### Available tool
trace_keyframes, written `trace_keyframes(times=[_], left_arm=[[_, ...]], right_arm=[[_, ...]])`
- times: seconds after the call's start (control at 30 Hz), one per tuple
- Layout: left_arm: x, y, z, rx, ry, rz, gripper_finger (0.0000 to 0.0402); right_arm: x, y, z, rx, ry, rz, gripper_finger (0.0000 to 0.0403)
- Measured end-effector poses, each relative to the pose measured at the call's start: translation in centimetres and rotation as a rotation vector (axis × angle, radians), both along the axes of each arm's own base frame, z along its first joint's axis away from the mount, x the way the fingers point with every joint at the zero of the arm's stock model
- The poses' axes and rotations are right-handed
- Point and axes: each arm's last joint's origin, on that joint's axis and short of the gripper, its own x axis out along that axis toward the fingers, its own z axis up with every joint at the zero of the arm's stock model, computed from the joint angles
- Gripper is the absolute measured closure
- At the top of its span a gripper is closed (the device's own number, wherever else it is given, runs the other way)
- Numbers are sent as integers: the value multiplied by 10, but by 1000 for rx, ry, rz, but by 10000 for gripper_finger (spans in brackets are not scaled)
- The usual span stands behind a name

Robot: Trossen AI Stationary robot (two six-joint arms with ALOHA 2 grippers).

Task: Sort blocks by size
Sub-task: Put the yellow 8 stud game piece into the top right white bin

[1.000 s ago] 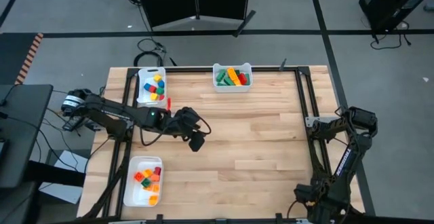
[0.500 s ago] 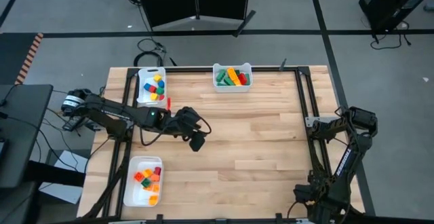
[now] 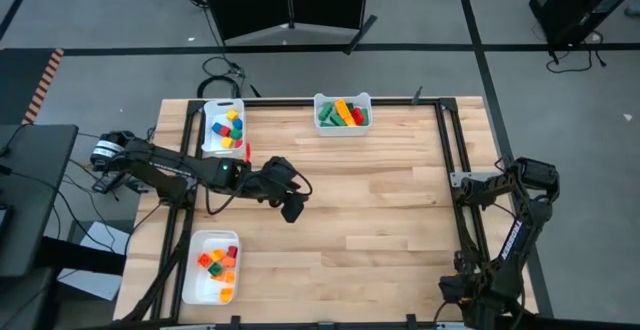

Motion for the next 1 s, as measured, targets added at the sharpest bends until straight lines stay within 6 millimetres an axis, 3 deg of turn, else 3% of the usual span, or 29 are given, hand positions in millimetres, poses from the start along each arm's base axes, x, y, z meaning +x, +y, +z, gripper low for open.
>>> trace_keyframes(times=[0.3,0.53,1.0], left_arm=[[1,0,1,4,-10,4,161],[1,0,1,4,-20,6,161],[1,0,1,46,-12,-26,161]], right_arm=[[-3,-10,-19,-7,4,12,29],[-3,-12,-23,9,-9,11,32],[3,-14,-24,-6,-27,0,87]])
